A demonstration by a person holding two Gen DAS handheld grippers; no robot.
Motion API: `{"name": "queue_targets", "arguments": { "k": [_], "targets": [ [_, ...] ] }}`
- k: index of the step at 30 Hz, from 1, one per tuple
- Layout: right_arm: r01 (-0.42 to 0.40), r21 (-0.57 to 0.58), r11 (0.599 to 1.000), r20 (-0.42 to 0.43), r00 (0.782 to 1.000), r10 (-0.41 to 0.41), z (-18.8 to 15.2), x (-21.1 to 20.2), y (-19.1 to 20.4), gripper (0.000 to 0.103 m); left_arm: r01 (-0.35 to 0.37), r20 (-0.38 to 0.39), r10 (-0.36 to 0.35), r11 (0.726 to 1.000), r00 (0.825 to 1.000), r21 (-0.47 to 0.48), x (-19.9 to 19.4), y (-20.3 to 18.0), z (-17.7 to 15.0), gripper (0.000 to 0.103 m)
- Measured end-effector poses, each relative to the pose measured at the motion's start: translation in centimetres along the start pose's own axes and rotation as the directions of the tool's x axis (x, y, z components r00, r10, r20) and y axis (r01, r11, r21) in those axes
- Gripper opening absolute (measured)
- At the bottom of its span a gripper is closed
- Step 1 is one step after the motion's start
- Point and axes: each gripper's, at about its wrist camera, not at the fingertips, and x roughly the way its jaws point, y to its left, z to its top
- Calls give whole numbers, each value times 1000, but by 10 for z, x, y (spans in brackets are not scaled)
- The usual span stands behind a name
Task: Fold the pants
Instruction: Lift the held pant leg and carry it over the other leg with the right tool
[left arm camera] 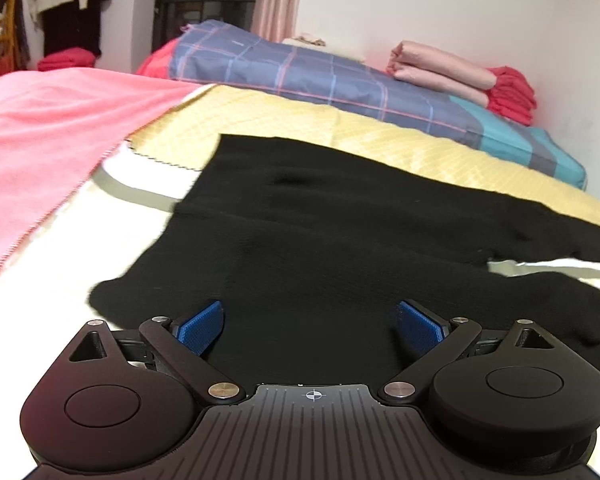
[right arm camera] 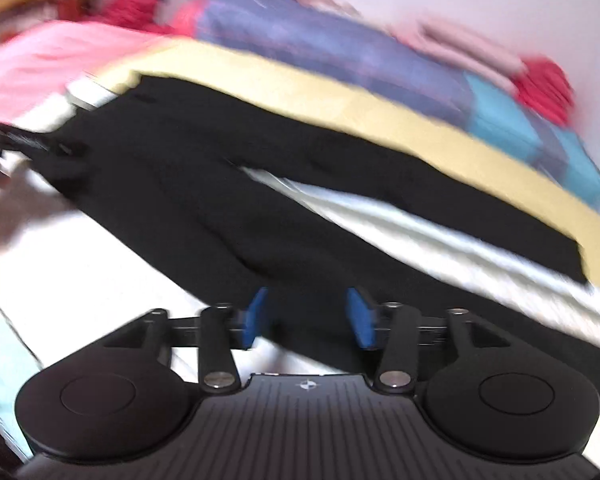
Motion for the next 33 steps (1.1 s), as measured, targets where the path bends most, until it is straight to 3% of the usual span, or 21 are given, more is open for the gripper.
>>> {"name": "queue_targets", "arguments": {
  "k": [4, 7, 11, 12, 13, 15, 17, 19, 20, 23, 24, 26, 28, 30, 33],
  "targets": [
    [-160, -76, 984, 18, 987, 161, 22, 28, 48, 55, 26, 1, -26, 1000, 1000, -8, -13, 15, -3, 103],
    [-230, -92, 969, 15, 973, 232, 40, 59, 74, 55, -41, 4, 41, 999, 999, -6, -20, 22, -5, 103],
    [-256, -95, 962, -7, 966, 257, 65, 104, 100, 54, -65, -6, 65, 996, 998, -53, -30, 40, -7, 103],
    [-264, -75, 961, -14, 964, 264, 64, 112, 99, 37, -61, -1, 61, 996, 998, -66, -33, 44, -7, 103],
    [-297, -26, 955, -12, 955, 297, 65, 117, 98, 8, -62, 4, 63, 995, 998, -72, -37, 47, -8, 103],
    [-355, 49, 933, -40, 933, 357, 67, 109, 98, 6, -75, 16, 76, 995, 997, -71, -44, 50, -10, 103],
    [-485, 2, 875, -41, 874, 484, 61, 81, 101, 6, -83, 32, 85, 995, 996, -60, -51, 53, -11, 103],
    [-441, -151, 885, -66, 898, 436, 48, 69, 116, 3, -95, 43, 97, 994, 994, -56, -53, 57, -12, 103],
    [-427, -192, 884, -104, 904, 414, 42, 74, 121, 3, -98, 46, 101, 993, 994, -61, -53, 59, -12, 103],
    [-376, -205, 904, -64, 927, 371, 47, 68, 123, 4, -93, 40, 97, 992, 995, -86, -52, 64, -12, 103],
    [-367, -198, 909, -14, 928, 372, 51, 61, 124, 6, -95, 37, 98, 991, 994, -91, -54, 66, -13, 103],
    [-383, -218, 898, 43, 915, 401, 61, 52, 131, 18, -104, 42, 108, 990, 993, -95, -59, 70, -14, 103],
    [-389, -249, 887, 67, 907, 417, 70, 50, 144, 45, -120, 53, 126, 987, 991, -102, -65, 74, -14, 103],
    [-385, -275, 881, 71, 905, 418, 81, 64, 160, 53, -132, 63, 141, 984, 988, -120, -73, 80, -14, 103],
    [-437, -213, 874, 20, 892, 451, 95, 95, 173, 51, -146, 69, 157, 979, 985, -139, -80, 87, -15, 103]
  ]
}}
